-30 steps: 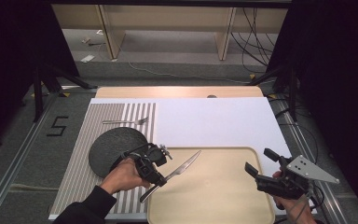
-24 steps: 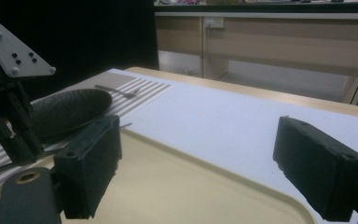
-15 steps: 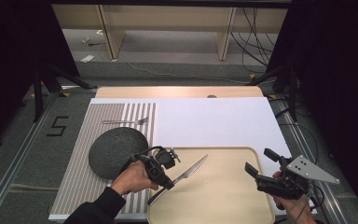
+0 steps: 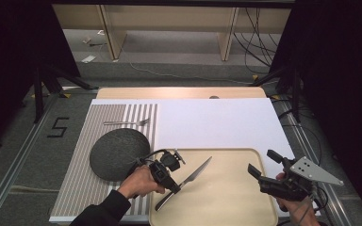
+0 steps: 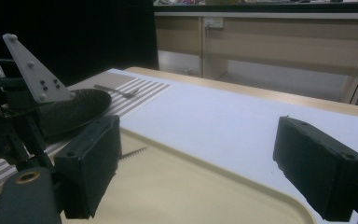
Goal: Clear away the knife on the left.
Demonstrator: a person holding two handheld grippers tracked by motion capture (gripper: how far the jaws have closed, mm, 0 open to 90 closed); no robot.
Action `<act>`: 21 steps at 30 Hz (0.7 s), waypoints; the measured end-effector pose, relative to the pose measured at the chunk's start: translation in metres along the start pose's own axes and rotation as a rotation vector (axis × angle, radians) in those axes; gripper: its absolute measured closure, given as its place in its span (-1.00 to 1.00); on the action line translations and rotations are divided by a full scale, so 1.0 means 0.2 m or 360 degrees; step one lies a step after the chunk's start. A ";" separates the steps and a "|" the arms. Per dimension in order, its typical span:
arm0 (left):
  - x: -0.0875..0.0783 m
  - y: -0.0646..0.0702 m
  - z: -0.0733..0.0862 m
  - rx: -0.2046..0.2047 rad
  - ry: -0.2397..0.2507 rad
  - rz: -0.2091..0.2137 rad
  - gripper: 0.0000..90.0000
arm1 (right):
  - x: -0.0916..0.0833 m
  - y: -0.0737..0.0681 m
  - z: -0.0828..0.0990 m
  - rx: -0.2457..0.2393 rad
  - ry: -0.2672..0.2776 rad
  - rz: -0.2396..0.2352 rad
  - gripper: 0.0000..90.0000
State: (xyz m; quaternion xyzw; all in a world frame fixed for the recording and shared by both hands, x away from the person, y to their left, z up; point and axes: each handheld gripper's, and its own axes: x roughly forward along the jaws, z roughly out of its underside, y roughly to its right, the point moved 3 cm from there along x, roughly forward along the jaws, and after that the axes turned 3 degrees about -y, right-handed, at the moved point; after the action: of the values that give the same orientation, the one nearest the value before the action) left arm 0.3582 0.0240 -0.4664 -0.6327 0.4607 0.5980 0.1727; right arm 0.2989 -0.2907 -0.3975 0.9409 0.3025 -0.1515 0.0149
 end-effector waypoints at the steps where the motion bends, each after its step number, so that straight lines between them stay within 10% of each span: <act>1: 0.00 0.00 0.00 -0.0010 -0.0006 -0.0001 0.78 | 0.00 0.00 0.00 -0.0001 -0.0002 0.0002 -0.64; 21: 0.09 -0.02 -0.01 -0.0105 -0.0062 0.0009 0.77 | 0.00 0.00 0.00 -0.0002 -0.0001 0.0003 -0.64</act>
State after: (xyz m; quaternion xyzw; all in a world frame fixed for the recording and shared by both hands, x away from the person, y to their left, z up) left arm 0.3589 0.0177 -0.4840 -0.6250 0.4391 0.6256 0.1589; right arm 0.2989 -0.2907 -0.3976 0.9411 0.3018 -0.1517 0.0157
